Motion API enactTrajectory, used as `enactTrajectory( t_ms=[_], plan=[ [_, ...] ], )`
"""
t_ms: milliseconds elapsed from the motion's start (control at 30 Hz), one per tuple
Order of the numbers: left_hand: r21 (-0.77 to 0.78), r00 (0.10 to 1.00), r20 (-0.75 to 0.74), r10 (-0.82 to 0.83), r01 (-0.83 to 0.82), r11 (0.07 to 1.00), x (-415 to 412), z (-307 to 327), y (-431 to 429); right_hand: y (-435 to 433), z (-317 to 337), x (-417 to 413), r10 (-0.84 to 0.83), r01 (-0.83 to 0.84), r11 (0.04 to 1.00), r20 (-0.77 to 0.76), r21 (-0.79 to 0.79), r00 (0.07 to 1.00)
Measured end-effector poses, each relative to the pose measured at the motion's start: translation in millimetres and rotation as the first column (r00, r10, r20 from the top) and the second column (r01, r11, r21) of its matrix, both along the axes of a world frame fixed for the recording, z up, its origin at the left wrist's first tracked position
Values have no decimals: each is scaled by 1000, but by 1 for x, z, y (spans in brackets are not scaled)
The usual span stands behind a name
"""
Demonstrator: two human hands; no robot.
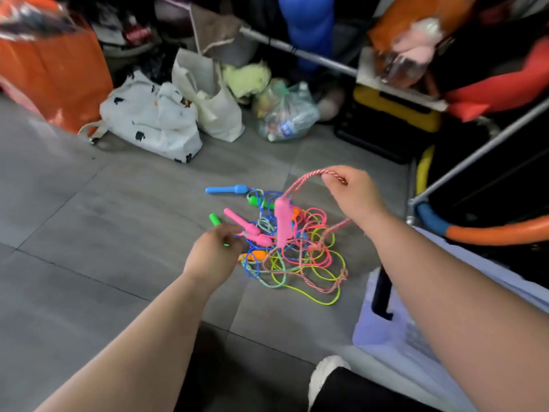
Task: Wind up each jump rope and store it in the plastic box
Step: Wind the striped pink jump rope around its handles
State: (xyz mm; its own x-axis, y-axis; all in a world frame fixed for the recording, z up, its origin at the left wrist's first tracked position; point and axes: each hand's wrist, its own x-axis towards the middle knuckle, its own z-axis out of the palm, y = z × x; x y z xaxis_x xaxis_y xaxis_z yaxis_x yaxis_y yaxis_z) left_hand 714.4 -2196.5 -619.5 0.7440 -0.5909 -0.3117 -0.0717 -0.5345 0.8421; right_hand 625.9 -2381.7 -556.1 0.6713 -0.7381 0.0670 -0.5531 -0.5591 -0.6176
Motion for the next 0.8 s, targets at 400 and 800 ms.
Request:
enactTrajectory(
  t_ms=[400, 800],
  plan=[
    [-264, 931, 3, -365, 352, 898, -70, 50, 34, 83, 118, -78, 243, -272, 949, 178, 161, 953],
    [-299, 720, -525, -454, 344, 890, -94, 31, 35, 49, 83, -95, -270, -52, 868, 557, 494, 785]
  ],
)
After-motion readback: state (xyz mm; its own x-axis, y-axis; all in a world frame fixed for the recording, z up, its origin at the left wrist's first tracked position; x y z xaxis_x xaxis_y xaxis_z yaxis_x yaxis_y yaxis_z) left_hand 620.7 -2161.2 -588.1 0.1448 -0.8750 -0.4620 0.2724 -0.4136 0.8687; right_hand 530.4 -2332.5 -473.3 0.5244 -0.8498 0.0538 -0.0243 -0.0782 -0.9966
